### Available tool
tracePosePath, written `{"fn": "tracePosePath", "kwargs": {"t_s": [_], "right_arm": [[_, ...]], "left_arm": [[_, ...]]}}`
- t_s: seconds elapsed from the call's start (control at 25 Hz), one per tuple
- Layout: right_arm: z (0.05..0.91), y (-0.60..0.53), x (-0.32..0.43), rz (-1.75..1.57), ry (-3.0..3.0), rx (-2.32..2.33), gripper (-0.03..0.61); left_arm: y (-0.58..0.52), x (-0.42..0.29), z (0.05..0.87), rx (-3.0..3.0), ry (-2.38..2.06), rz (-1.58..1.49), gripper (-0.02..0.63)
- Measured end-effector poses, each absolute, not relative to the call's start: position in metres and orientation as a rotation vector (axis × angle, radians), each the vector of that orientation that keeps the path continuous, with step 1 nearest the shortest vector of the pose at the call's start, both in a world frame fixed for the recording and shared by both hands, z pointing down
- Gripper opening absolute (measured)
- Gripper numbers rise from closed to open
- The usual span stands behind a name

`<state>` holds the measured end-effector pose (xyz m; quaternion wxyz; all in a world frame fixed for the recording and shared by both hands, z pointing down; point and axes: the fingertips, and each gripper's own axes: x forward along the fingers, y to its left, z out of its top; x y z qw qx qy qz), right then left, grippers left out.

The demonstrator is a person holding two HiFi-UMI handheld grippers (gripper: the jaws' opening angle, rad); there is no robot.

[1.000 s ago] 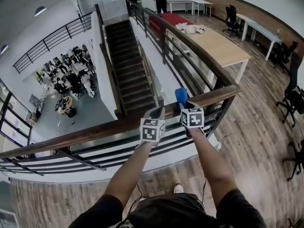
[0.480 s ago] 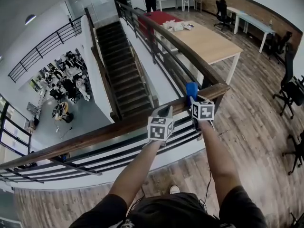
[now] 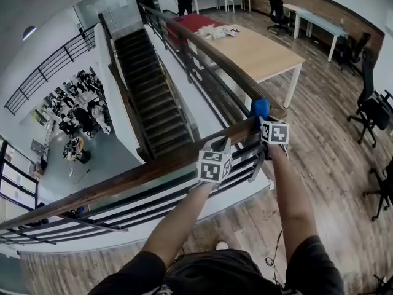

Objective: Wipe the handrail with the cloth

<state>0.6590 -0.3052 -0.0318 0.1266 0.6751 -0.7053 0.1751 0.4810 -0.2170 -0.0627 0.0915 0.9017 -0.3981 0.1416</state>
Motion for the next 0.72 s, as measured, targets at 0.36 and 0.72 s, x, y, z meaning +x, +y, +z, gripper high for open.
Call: {"fn": "tracePosePath", "kwargs": {"t_s": [0.36,0.72], "right_arm": [[-0.035,-0.315,0.712,0.532,-1.991,2.001,0.100],[-0.084,-0.290,0.622,0.259,-2.241,1.953,0.100]], "left_arm": [[-0.221,0.496,-0.056,2.688,-1.151,0.431,0.003],[-0.221,0.443,-0.073,2.642,-1.219,0.242,0.003]]}}
